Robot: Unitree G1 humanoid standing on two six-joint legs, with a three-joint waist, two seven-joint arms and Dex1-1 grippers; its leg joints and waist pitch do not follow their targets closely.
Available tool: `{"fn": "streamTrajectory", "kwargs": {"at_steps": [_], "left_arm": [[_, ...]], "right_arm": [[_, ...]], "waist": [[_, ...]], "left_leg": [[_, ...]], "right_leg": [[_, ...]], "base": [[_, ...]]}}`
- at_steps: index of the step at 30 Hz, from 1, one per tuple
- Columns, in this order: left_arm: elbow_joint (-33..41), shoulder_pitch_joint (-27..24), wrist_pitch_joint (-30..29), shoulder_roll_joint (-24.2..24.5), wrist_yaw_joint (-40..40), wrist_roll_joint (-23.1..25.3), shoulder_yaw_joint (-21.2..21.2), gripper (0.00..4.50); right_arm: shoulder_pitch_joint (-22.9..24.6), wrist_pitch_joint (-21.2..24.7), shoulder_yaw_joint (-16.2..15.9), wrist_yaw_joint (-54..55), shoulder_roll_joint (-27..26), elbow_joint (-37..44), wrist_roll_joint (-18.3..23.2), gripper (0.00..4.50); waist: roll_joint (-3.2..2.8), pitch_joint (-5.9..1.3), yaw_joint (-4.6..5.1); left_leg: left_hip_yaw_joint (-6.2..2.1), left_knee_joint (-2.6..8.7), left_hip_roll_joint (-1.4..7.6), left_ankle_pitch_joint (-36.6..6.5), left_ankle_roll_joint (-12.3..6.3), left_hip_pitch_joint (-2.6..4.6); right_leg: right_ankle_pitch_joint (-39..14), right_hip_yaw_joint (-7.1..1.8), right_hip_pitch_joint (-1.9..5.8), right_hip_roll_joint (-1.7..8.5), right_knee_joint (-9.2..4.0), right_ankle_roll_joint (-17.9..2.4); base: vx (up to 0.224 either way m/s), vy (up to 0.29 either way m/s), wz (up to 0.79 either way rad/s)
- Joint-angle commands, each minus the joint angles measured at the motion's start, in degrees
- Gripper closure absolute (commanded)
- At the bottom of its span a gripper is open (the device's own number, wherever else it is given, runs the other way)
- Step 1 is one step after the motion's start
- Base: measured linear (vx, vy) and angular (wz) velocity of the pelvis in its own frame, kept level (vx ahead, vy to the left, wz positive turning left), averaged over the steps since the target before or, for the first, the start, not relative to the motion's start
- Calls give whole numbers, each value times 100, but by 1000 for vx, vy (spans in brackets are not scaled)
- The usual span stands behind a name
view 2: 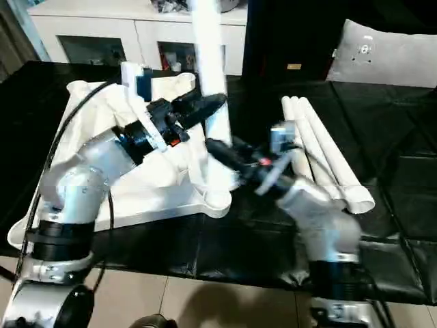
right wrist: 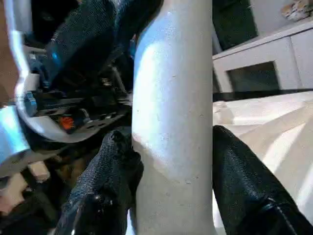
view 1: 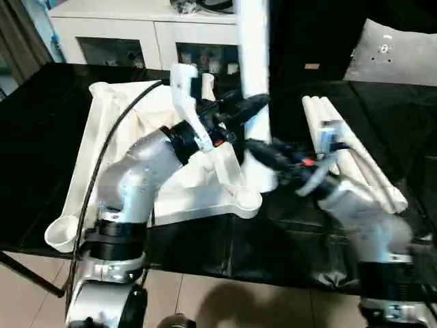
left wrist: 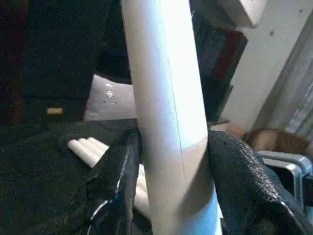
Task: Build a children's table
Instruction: Pick table leg
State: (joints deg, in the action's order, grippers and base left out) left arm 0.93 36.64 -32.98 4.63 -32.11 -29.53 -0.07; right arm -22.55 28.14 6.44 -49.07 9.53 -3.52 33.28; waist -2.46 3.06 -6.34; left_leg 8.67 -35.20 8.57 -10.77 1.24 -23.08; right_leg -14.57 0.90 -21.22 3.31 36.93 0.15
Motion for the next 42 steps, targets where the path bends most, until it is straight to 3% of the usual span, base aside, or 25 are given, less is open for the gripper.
{"fn": "streamTrajectory", "kwargs": {"at_steps": [1, 2, 5, 14, 16, 18, 20, 23, 36, 42], "left_arm": [[48, -26, 234, 59, -136, 270, -297, 253], [69, -41, 203, 70, -183, 263, -338, 257], [80, -61, 172, 55, -199, 227, -349, 262], [101, -231, -202, 21, -301, -109, -287, 265], [36, -231, -421, -51, -139, -284, -89, 266], [-10, -219, -537, -113, -34, -430, 73, 266], [-79, -182, -619, -189, 145, -601, 306, 266], [-103, -157, -591, -215, 202, -665, 415, 266], [-255, -5, -301, -121, 240, -270, 298, 268], [-357, 23, -88, -44, 249, -92, 275, 268]], "right_arm": [[-53, -267, -92, 127, -37, -78, -219, 261], [-49, -336, -130, 130, -49, -118, -277, 261], [-39, -438, -223, 121, -50, -147, -387, 262], [-65, -1047, -574, 218, 95, -291, -991, 262], [-82, -1121, -601, 230, 125, -313, -1065, 262], [-97, -1154, -611, 223, 126, -329, -1096, 262], [-142, -1215, -633, 236, 121, -361, -1142, 262], [-176, -1242, -660, 244, 108, -374, -1162, 262], [-273, -1304, -736, 483, 108, -503, -1354, 262], [-286, -1178, -717, 608, 127, -596, -1353, 262]], "waist": [[38, -386, 22], [18, -387, 21], [48, -380, 38], [51, -378, 76], [81, -376, 86], [65, -374, 86], [99, -377, 94], [88, -376, 108], [65, -377, 122], [90, -388, 127]], "left_leg": [[-122, 413, 403, -421, -133, 144], [-124, 418, 403, -420, -132, 140], [-118, 424, 403, -481, -124, 142], [-104, 405, 385, -419, -209, 136], [-98, 405, 387, -426, -245, 131], [-99, 395, 381, -377, -270, 129], [-94, 389, 374, -340, -331, 124], [-102, 389, 380, -357, -389, 122], [-105, 390, 386, -339, -392, 134], [-97, 380, 382, -288, -398, 130]], "right_leg": [[647, -182, 228, 475, -418, -1283], [626, -179, 217, 472, -403, -1286], [554, -186, 222, 473, -413, -1314], [626, -186, 216, 463, -401, -1386], [583, -187, 219, 467, -409, -1400], [610, -187, 221, 464, -399, -1443], [648, -182, 226, 459, -399, -1484], [602, -183, 226, 463, -398, -1477], [641, -187, 215, 450, -401, -1435], [774, -185, 230, 457, -386, -1447]], "base": [[0, 0, 0], [0, 0, 0], [0, 0, 0], [0, 0, 0], [0, 0, 0], [0, 0, 0], [0, 0, 0], [0, 0, 0], [0, 0, 0], [0, 0, 0]]}}
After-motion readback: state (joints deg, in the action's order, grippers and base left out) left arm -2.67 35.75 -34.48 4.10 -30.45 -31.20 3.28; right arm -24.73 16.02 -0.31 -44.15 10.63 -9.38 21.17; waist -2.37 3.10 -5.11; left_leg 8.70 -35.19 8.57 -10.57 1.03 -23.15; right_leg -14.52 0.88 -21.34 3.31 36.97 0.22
